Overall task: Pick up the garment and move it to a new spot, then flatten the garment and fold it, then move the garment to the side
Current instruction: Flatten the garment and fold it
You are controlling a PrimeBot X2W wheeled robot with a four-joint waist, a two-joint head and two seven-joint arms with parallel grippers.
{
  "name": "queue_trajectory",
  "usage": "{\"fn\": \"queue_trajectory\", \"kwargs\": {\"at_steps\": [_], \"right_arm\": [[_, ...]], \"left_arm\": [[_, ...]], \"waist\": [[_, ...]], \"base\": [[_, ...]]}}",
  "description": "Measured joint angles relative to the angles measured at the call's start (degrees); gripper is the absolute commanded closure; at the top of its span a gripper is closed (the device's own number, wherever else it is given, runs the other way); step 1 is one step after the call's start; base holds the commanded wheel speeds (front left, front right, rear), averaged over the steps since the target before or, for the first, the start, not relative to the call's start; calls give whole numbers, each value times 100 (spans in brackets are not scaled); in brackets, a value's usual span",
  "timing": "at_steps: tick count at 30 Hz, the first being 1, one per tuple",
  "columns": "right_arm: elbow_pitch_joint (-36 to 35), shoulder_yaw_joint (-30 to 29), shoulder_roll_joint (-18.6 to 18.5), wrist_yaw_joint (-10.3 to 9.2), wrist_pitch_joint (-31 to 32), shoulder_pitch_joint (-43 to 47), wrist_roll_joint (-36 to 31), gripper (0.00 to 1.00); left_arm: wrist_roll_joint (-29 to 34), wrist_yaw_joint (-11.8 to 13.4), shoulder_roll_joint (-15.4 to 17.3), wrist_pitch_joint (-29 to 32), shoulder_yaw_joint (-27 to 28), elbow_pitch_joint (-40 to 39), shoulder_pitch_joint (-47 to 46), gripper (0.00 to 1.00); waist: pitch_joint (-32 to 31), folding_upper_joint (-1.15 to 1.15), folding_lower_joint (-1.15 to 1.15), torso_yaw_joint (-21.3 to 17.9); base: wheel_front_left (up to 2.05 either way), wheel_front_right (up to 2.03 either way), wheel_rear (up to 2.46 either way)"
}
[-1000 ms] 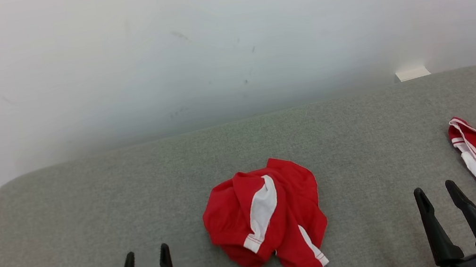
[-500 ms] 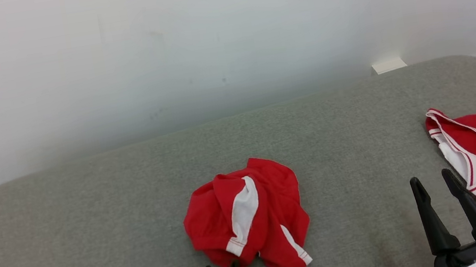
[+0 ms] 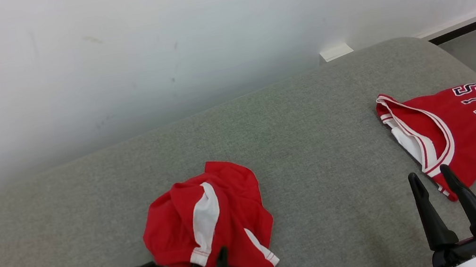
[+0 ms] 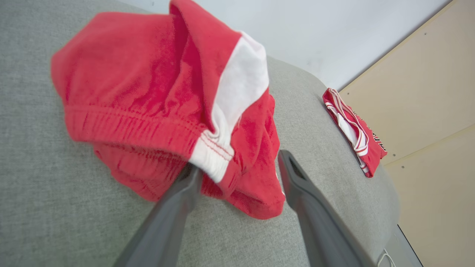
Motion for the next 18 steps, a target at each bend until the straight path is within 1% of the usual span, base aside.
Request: {"fn": "queue_trajectory", "kwargs": {"at_steps": [1,2,3,11,15,18], "right_arm": [[-1,-8,2,0,0,2,0,0],[-3,-21,4,0,0,6,0,0],[-5,-37,9,0,0,9,0,0],[-13,-113,107,0,0,33,-8,0],[-12,-125,114,0,0,38,-23,0],[-19,-170,110,1,0,74,-36,0]], "left_arm": [[-1,4,7,-27,13,16,-29,51],[-1,7,15,-55,29,9,-51,73],[-1,32,22,-99,53,-11,-60,100],[-1,26,81,-118,22,-111,-98,100],[-1,-20,86,-116,-29,-200,-122,100],[1,-34,180,-81,-47,-366,-159,100]], "waist": [[7,0,0,-18],[9,0,0,-20],[9,0,0,-14],[3,0,0,210],[-13,0,0,367],[-24,0,0,508]], "base": [[0,0,0],[0,0,0],[0,0,0],[0,0,0],[0,0,0],[0,0,0]]}}
